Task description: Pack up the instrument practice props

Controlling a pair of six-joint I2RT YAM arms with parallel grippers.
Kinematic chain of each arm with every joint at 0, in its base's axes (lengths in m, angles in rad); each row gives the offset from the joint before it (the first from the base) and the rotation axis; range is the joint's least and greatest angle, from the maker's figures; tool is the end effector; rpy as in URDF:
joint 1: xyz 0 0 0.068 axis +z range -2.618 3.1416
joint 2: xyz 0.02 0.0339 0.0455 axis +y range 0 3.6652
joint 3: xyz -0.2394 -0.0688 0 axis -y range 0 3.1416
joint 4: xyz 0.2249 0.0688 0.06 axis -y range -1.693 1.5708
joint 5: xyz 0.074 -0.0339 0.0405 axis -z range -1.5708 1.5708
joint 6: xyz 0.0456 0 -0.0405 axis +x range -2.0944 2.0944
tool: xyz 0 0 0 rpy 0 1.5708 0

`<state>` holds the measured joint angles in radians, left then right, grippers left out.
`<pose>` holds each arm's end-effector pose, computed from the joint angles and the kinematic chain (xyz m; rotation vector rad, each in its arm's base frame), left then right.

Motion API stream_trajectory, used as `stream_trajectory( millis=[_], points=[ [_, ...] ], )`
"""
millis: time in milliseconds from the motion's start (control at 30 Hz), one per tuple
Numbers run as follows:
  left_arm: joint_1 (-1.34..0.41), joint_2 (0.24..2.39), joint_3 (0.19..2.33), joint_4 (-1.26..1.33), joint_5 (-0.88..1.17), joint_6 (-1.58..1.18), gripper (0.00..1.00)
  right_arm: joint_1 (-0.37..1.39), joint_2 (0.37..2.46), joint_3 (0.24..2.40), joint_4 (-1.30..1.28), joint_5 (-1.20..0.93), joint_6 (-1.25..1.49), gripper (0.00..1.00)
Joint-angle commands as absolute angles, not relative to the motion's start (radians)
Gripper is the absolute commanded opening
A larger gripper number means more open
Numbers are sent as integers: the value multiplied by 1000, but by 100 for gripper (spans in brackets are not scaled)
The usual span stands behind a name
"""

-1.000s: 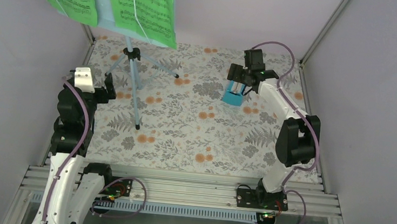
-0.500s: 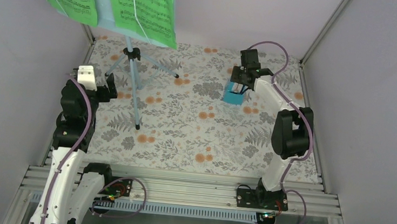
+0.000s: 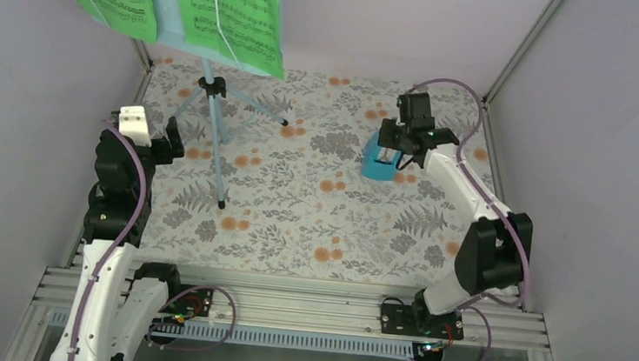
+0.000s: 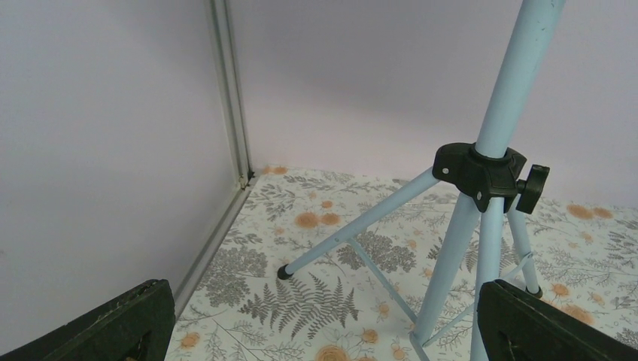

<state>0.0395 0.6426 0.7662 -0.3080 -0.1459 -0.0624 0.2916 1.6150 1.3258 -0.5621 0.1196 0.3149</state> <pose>0.1608 0.0130 0.3224 -0.1954 1.7436 0.1113 0.3290 0.0931 0.2563 0.0826 2.4169 0.1334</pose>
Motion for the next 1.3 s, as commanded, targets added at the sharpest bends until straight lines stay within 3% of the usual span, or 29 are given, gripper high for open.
stream_trajectory(
  millis=[0,433,1067,1267],
  points=[
    [47,630,758,-288,-162,-53,100,371,1491,1277,-517,92,347,39],
    [47,597,749,-300,-133,-63,100,749,1442,1239,-568,176,551,40],
    [48,624,758,-309,-111,-66,100,906,1549,1227,-562,355,691,41],
    [47,628,758,-311,-112,-66,100,930,1578,1229,-546,364,694,49]
  ],
)
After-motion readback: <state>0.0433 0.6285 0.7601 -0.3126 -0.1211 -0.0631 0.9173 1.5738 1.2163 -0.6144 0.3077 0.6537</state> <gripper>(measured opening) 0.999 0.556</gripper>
